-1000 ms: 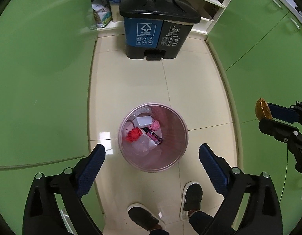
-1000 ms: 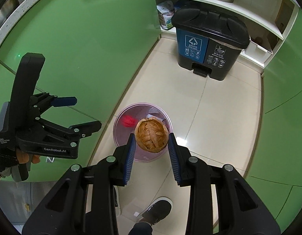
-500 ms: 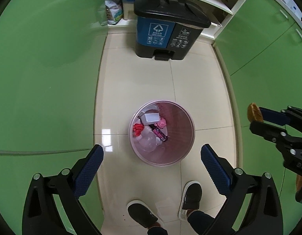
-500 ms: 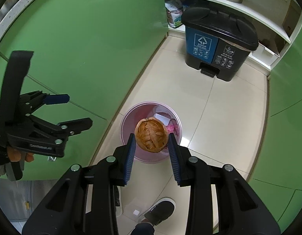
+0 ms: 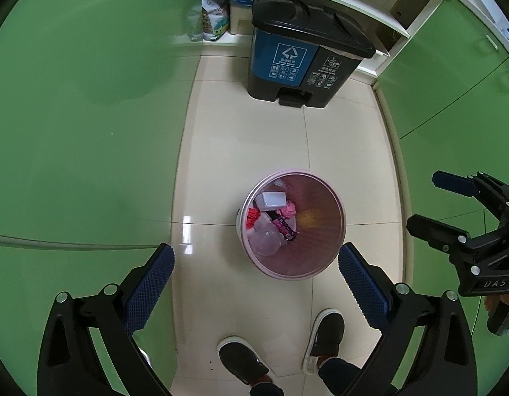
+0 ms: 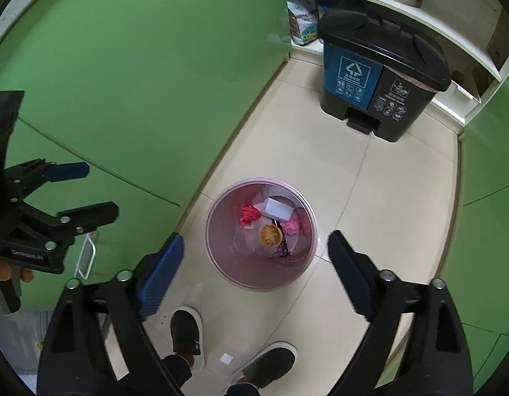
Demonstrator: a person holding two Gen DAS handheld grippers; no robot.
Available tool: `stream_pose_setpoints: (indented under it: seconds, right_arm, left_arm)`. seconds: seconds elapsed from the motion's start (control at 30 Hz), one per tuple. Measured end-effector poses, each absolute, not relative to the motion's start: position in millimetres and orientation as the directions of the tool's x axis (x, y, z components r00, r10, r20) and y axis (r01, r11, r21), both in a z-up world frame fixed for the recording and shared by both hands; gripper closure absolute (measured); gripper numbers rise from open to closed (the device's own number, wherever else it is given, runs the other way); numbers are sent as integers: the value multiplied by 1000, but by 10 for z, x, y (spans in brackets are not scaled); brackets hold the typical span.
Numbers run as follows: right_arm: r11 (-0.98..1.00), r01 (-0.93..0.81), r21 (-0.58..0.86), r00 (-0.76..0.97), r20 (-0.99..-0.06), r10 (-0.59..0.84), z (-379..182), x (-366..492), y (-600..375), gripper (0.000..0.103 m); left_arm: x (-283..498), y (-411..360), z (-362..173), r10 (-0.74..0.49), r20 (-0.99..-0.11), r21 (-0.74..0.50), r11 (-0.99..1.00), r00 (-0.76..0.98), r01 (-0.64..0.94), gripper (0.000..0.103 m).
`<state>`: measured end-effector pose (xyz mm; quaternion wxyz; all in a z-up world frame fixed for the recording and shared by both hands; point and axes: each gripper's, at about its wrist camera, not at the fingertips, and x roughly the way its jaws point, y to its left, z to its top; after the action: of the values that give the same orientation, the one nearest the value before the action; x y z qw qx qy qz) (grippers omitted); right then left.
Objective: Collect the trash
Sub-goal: 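Open the right gripper to drop the walnut shell into the pink wastebasket, then move both open tools from the wastebasket back over the counter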
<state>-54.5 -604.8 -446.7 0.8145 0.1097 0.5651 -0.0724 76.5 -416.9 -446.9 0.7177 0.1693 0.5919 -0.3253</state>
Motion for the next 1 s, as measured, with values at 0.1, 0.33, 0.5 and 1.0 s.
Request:
stream_pose_setpoints:
  seconds: [0.1, 0.33, 0.5, 1.0]
  right_arm:
    - [965, 247, 93, 344, -939, 2, -4486, -545, -6073, 11]
    - [958, 271, 92, 340, -940, -6, -4431, -623, -6104, 10]
    - [956, 278, 89, 339, -941, -11, -4203, -708, -6072, 10]
    - [976, 205, 77, 384, -923, -8, -2363, -1151, -5596, 6]
  left_arm:
    - [759, -4202, -4471, -269, -960, -147, 724, 81, 674, 7]
    - [706, -4220, -4421, -272, -960, -151, 710, 71, 688, 7]
    - [607, -4210, -4234, -277, -959, -156, 705, 67, 692, 7]
    - [101, -3606, -2426, -311, -942, -170, 766, 127, 619, 7]
